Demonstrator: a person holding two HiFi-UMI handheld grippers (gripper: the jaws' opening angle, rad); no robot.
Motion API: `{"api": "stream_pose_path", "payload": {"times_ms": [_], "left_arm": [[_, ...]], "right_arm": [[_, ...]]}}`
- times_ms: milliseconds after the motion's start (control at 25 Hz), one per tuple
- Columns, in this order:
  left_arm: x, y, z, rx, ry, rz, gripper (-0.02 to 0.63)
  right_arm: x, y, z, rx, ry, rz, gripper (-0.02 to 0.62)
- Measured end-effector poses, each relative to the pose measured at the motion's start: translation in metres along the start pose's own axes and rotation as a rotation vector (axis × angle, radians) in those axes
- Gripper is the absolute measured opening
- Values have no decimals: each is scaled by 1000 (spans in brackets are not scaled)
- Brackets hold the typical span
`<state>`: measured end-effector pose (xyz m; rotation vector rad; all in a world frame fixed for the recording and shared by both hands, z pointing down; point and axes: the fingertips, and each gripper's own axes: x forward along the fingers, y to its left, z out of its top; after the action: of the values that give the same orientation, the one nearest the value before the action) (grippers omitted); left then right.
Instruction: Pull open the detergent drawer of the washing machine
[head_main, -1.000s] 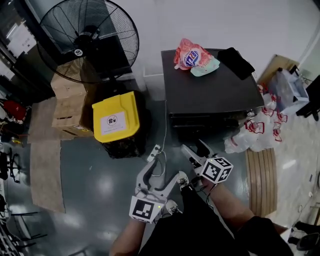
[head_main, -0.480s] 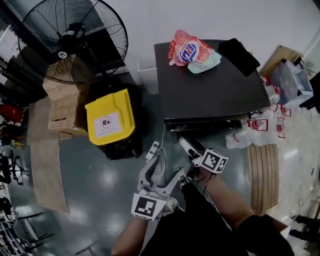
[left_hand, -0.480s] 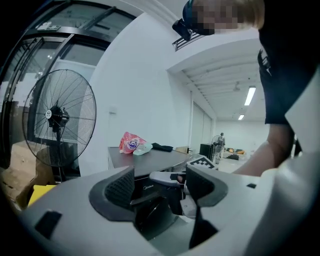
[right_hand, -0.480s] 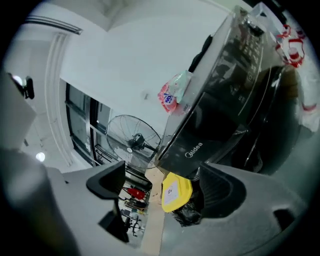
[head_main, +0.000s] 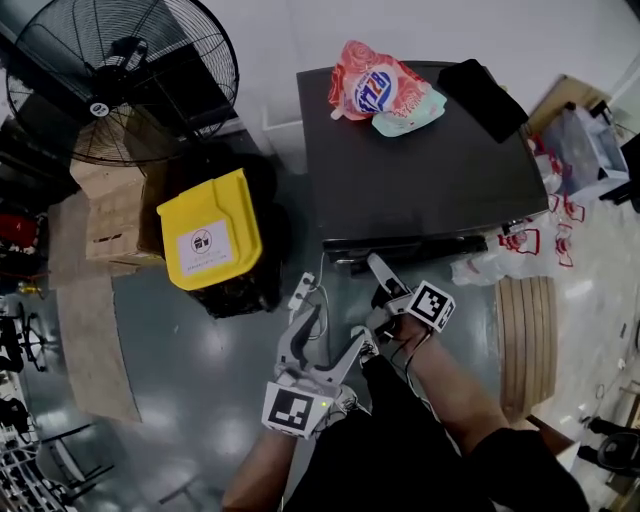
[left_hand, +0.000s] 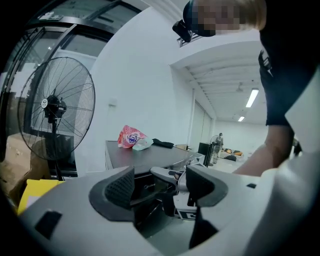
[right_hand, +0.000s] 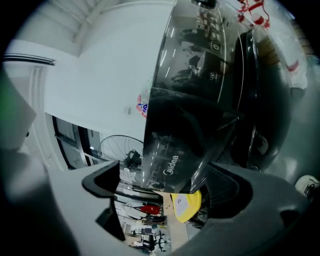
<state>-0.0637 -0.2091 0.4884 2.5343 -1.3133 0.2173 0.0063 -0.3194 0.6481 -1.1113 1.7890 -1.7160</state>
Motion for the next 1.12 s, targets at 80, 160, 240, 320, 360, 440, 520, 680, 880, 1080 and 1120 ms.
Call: {"api": "stream_pose_path", "payload": {"times_ms": [80,160,240,320,360,440,520,680,880,1080,1120], "left_arm": [[4,1,-3,-2,4,-9,295],[8,2,-6,-8,10,-17,295],[12,3,-8,-15,18,-23,295],[15,4,-9,-21,20,-27,295],[16,4,-10,-22,21,-29,295],[18,4,-11,-23,22,-35,295],[19,5,-12,-28,25,-38,295],[17,8,-15,-39,22,-37,295],[10,12,-17,-47,24,-29,295],[7,7,-17,-55,26,-29,295],[6,5,-16,-54,25,-30,295]], "right_arm": [[4,-5,5,23,-17,7,548],[8,-9,10,36,-27,11,549],[12,-12,13,48,-33,14,549],[16,-14,15,63,-39,20,549],[19,-15,17,67,-42,22,549],[23,-16,19,61,-40,20,542],[28,-17,19,37,-27,16,505],[30,-17,18,20,-34,16,491],[30,-18,18,18,-56,24,487],[29,-17,17,25,-53,26,479],[28,-17,16,26,-51,24,479]]}}
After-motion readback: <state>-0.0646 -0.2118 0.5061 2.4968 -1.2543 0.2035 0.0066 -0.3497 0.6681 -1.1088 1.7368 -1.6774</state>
